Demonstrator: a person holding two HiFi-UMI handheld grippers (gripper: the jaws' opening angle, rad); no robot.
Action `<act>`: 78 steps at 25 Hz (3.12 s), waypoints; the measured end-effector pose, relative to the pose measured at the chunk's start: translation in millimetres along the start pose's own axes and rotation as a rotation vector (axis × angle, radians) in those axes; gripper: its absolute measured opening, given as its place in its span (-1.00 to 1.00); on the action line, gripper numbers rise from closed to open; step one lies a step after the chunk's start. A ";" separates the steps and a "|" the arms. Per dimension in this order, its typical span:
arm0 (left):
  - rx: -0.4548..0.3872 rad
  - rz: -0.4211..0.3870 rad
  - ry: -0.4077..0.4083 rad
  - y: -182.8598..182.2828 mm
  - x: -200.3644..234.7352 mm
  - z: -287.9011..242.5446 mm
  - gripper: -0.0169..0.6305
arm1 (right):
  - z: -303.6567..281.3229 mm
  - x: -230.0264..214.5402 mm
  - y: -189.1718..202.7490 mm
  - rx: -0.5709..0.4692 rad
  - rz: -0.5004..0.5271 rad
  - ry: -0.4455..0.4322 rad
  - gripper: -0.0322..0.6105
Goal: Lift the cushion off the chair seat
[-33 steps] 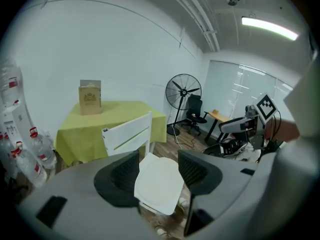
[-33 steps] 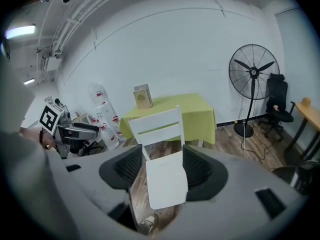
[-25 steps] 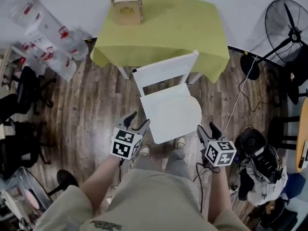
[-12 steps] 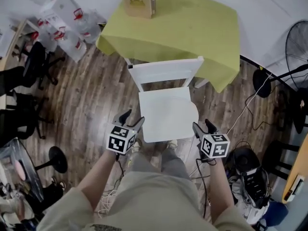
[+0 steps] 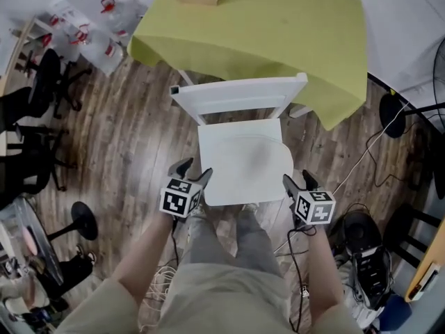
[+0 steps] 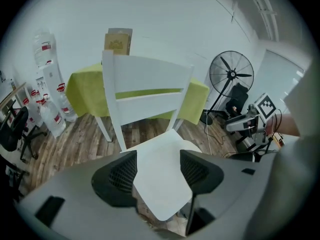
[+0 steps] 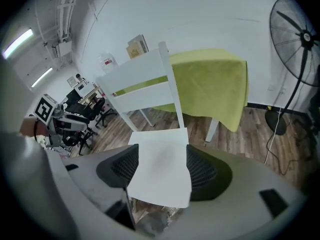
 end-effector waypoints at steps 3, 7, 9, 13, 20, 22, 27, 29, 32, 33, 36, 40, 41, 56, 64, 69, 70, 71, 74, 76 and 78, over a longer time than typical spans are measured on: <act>0.022 0.037 -0.014 8.9 10.7 -32.8 -0.14 | -23.7 -16.4 15.6 0.006 -0.025 -0.002 0.04; 0.045 0.087 -0.023 26.5 22.9 -71.3 -0.14 | -53.2 -32.2 38.7 0.018 -0.061 -0.008 0.10; 0.056 0.096 -0.025 35.8 28.2 -89.8 -0.14 | -67.7 -40.6 49.8 0.034 -0.070 -0.004 0.12; 0.087 0.083 -0.037 58.6 38.5 -121.4 -0.14 | -96.0 -55.5 74.7 0.044 -0.130 -0.005 0.15; 0.156 0.167 -0.072 101.8 64.7 -173.1 -0.07 | -132.9 -81.9 109.3 0.042 -0.205 0.004 0.19; 0.179 0.207 -0.092 116.2 75.7 -186.3 -0.04 | -142.7 -87.1 116.1 0.022 -0.236 0.005 0.21; 0.217 0.283 -0.079 141.9 86.5 -213.4 0.03 | -168.3 -102.4 137.7 0.025 -0.281 0.023 0.24; 0.229 0.316 -0.069 150.9 87.5 -222.0 0.04 | -177.0 -108.8 148.1 0.047 -0.295 0.030 0.26; 0.235 0.343 -0.065 160.8 92.7 -228.2 0.06 | -186.9 -116.7 163.0 0.072 -0.335 0.053 0.28; 0.233 0.346 -0.065 163.0 95.7 -229.6 0.06 | -190.7 -119.7 167.3 0.070 -0.356 0.063 0.28; 0.222 0.327 -0.060 165.7 100.7 -232.0 0.05 | -201.1 -125.1 177.4 0.060 -0.410 0.078 0.29; 0.233 0.301 -0.076 169.1 101.0 -232.6 0.05 | -203.3 -121.1 184.7 0.042 -0.473 0.069 0.28; 0.240 0.299 -0.072 168.9 98.4 -232.7 0.04 | -202.3 -118.4 183.2 0.039 -0.470 0.068 0.20; 0.233 0.291 -0.003 143.3 67.4 -185.7 -0.68 | -144.8 -65.8 149.5 0.034 -0.299 0.096 -0.64; 0.197 0.239 0.043 99.5 70.3 -109.8 -0.69 | -82.8 -22.7 95.0 -0.079 -0.268 0.092 -0.64; 0.128 0.217 0.049 64.1 66.9 -53.3 -0.69 | -35.3 7.7 41.4 -0.152 -0.122 0.123 -0.63; 0.116 0.211 0.048 57.0 66.2 -41.6 -0.69 | -26.0 14.5 30.2 -0.165 -0.089 0.129 -0.63; 0.102 0.204 0.048 49.5 65.6 -30.1 -0.69 | -17.0 20.7 18.9 -0.179 -0.067 0.134 -0.64; 0.047 0.176 0.051 24.4 64.5 6.3 -0.69 | 9.1 40.5 -13.8 -0.232 -0.039 0.139 -0.63; 0.004 0.158 0.054 7.9 64.8 31.9 -0.70 | 27.4 57.0 -34.8 -0.276 -0.024 0.134 -0.64; -0.042 0.139 0.056 -9.6 64.4 57.2 -0.70 | 47.1 72.3 -55.7 -0.323 -0.009 0.124 -0.64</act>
Point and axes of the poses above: the fingertips, and each gripper's own axes: z backward along the fingers, x to its left, y out of its underside, the point moved 1 cm from there along z, backward along the fingers, and after that the axes turned 9 degrees about z, right-handed, at the moved point
